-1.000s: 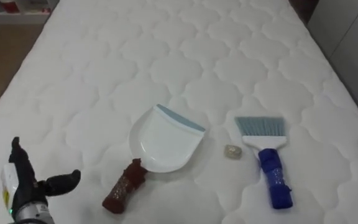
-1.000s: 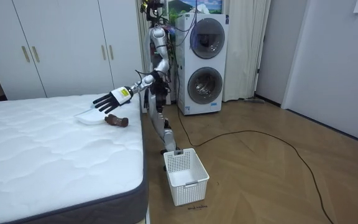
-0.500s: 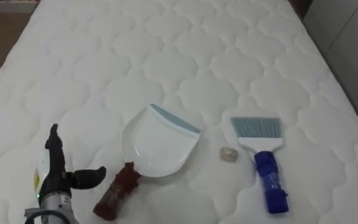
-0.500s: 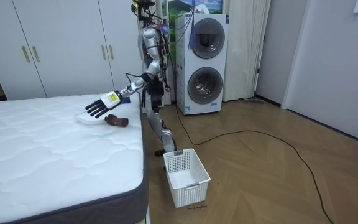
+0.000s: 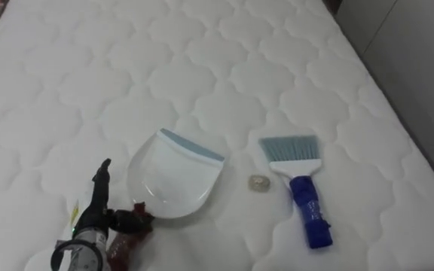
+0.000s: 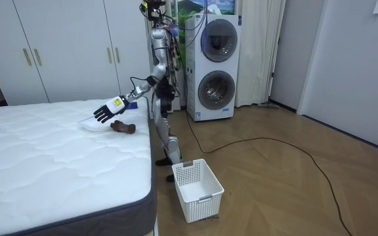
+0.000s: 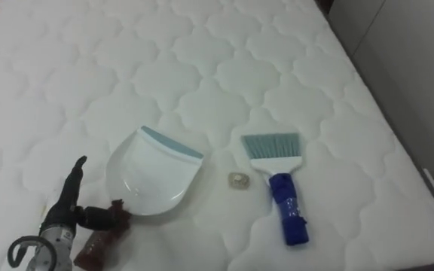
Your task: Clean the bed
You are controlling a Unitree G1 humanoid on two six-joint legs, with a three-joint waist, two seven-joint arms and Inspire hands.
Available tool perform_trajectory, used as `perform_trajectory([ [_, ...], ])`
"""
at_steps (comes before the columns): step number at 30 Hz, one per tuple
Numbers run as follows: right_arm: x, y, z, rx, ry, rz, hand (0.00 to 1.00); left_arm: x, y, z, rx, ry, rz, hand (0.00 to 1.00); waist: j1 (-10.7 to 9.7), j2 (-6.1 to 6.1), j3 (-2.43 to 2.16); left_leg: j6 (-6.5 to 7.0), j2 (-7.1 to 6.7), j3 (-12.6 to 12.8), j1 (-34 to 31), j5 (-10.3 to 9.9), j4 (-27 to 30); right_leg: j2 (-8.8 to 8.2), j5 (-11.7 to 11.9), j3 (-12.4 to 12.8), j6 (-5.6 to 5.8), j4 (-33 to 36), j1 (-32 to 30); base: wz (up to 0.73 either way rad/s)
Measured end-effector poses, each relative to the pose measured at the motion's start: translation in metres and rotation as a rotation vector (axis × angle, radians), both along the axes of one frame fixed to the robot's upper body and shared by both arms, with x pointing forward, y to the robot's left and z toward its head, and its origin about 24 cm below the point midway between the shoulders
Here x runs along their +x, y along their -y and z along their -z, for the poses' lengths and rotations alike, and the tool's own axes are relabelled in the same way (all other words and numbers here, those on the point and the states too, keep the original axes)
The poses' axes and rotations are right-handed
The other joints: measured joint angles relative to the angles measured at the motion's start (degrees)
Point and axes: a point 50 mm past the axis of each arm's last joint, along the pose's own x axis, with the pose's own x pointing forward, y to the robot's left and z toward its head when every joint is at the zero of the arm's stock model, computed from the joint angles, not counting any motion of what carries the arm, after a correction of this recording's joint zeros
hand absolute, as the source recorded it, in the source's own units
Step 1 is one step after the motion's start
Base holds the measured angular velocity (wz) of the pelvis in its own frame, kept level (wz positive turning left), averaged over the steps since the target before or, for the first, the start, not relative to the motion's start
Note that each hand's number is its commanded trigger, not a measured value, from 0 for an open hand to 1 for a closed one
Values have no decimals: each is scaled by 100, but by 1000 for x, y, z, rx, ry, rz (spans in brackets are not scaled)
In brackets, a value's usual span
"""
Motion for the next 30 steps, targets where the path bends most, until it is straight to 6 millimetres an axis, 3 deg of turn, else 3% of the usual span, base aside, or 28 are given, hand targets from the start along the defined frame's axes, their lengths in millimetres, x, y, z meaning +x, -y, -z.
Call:
perform_trajectory([
  [11,-3,-1,1,24,-12,29,0,-2,0,2,26,-31,17,0,18,-93,-90,-36,12,32,-102,31,86,-22,-23,-29,-37,72,-99,1],
  [16,0,-3,1,35,-2,35,0,-3,-1,3,27,-38,16,0,34,-152,-56,-36,7,72,-137,31,86,-29,-49,-33,-19,59,-118,3],
  [30,6,-1,-1,43,23,51,0,-5,-1,6,42,-57,23,0,21,-90,-8,-35,17,207,-224,31,65,-39,-57,-53,-22,57,-218,0],
])
